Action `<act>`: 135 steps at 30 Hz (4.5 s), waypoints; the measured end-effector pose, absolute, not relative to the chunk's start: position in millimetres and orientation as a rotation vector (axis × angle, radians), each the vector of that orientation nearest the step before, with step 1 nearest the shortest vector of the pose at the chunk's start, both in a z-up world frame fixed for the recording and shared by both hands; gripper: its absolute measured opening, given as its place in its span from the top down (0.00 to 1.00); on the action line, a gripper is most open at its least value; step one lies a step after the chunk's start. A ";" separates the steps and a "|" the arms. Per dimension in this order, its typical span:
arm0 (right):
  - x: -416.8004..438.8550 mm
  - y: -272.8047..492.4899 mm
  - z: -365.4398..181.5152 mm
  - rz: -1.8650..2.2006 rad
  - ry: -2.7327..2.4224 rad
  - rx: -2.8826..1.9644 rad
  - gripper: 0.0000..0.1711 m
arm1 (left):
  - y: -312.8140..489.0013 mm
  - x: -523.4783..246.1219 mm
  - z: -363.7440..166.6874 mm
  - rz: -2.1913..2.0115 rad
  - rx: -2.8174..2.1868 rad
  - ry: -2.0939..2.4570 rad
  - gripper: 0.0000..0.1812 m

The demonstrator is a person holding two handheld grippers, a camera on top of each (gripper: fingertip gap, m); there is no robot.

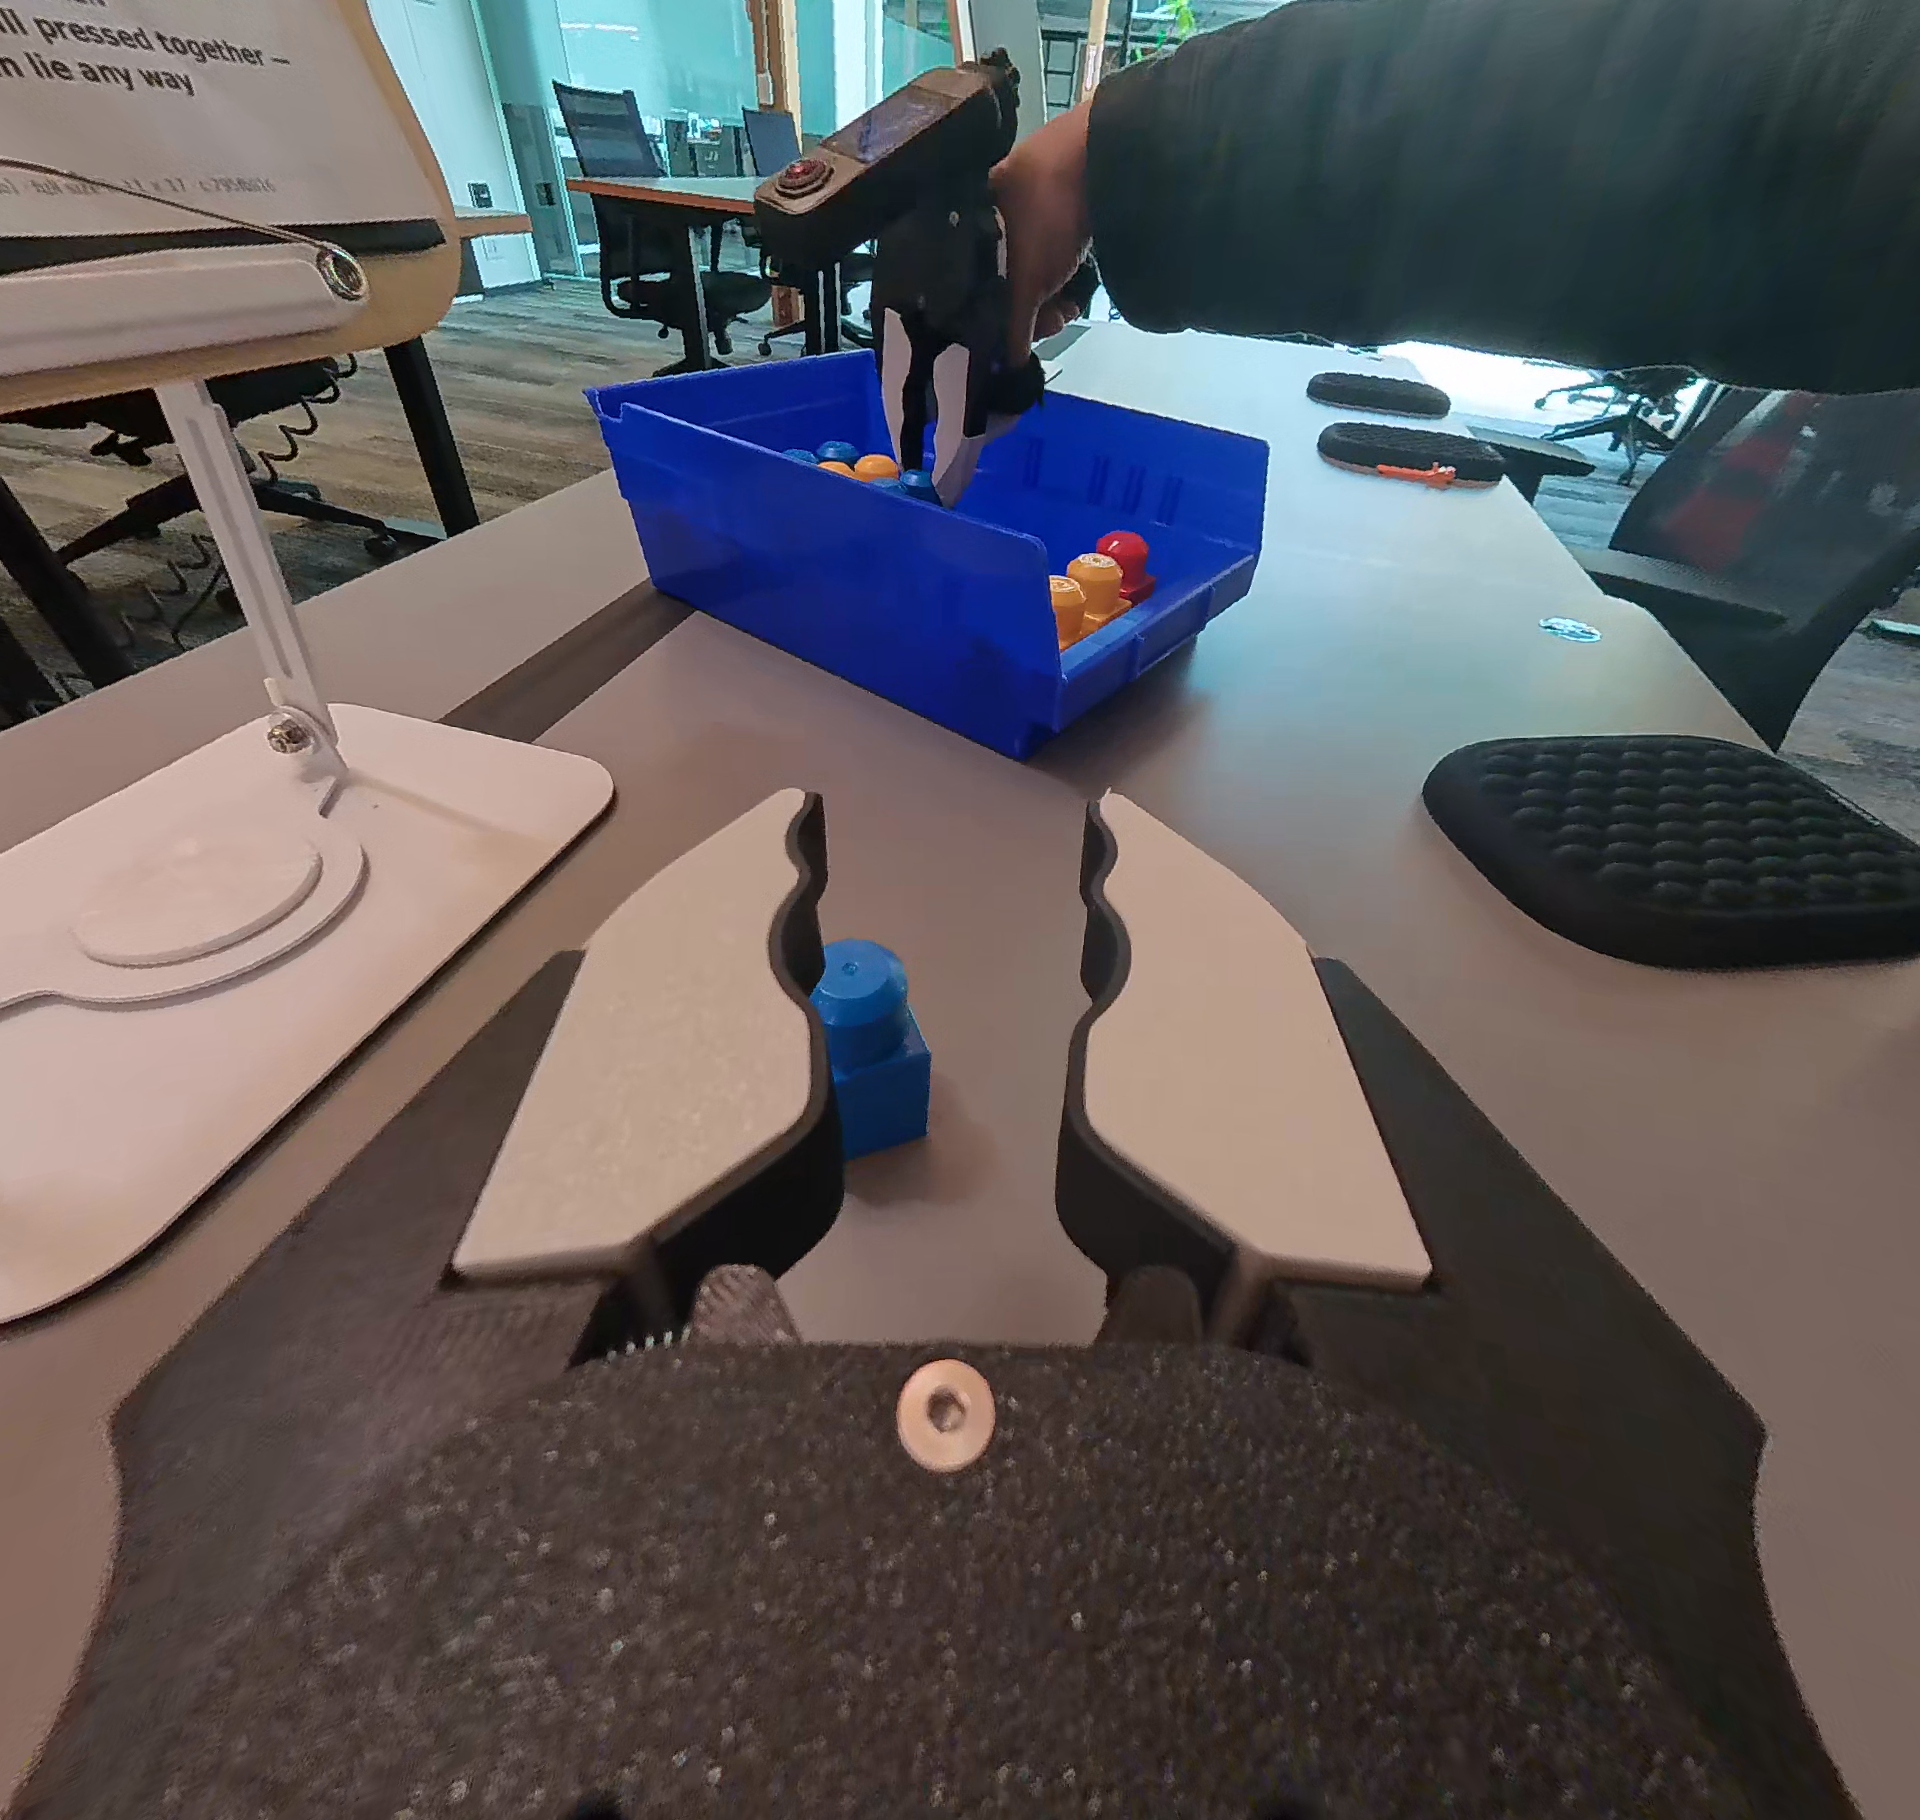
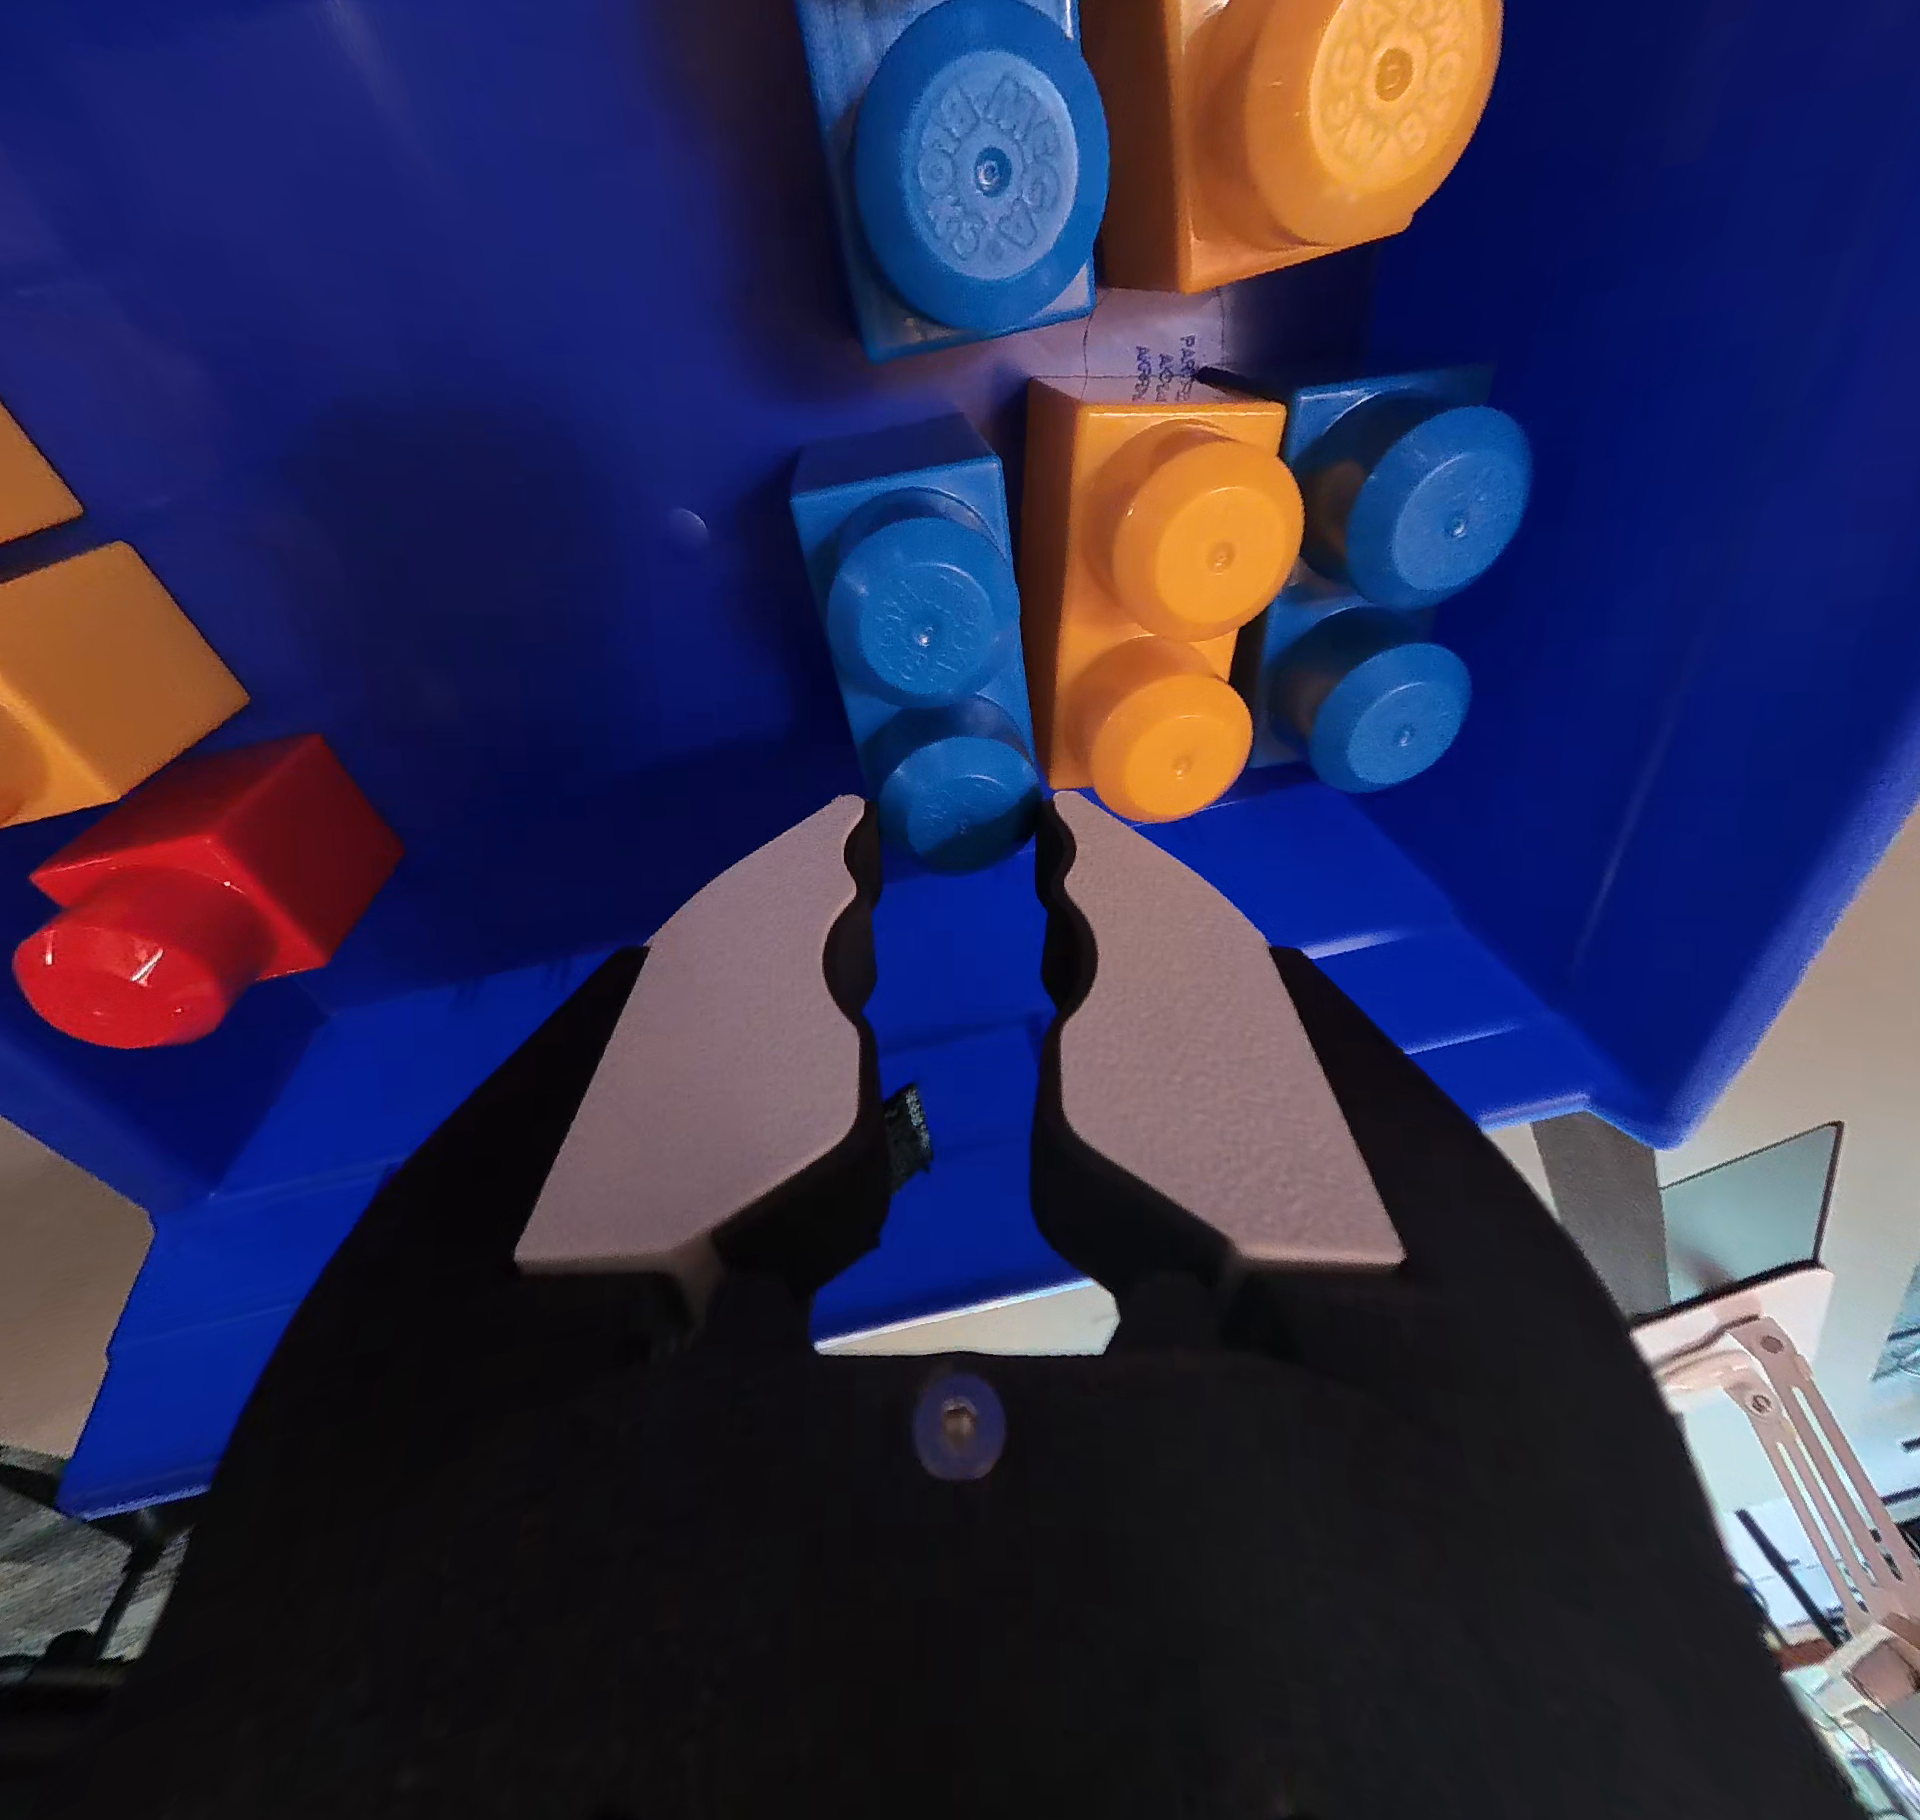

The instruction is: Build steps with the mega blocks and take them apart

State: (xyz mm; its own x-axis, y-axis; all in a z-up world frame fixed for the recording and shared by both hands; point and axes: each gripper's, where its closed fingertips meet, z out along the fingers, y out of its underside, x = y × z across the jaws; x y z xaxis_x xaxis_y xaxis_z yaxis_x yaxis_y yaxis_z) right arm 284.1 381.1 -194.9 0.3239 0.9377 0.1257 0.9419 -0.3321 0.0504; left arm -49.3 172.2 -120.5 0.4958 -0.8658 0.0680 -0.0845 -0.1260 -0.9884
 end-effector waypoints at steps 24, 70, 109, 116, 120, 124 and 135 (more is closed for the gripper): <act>27.7 258.3 -82.2 0.291 -1.950 -1.654 0.74 | 187.0 -76.9 -116.7 -0.767 -1.582 0.747 0.75; 117.5 311.1 -25.1 -0.022 -1.903 -1.861 0.83 | 224.8 -153.1 -102.2 -0.365 -1.519 0.402 0.97; 281.7 250.3 -189.2 -0.228 -1.956 -2.490 0.83 | 231.1 -173.4 -108.7 -0.232 -1.547 0.308 1.00; 283.1 244.3 -190.8 -0.251 -1.960 -2.542 0.83 | 230.9 -171.5 -111.0 -0.237 -1.555 0.321 0.99; 285.8 240.3 -190.5 -0.278 -2.008 -2.541 0.82 | 230.6 -170.2 -112.3 -0.250 -1.559 0.329 0.98; 285.7 242.2 -186.0 -0.301 -2.023 -2.530 0.81 | 230.6 -169.5 -113.0 -0.252 -1.562 0.331 0.97; 173.7 278.3 -81.1 0.008 -1.624 -2.039 0.81 | 231.1 -173.8 -111.1 -0.228 -1.558 0.317 0.98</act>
State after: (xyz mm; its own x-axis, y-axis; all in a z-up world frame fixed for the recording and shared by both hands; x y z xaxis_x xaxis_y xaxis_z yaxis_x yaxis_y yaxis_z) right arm 173.7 278.3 -81.1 0.2778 0.9082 0.3129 0.9051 -0.1384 -0.4019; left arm -173.8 231.1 -111.1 0.9388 -0.3400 -0.0547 -0.0565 0.0045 -0.9984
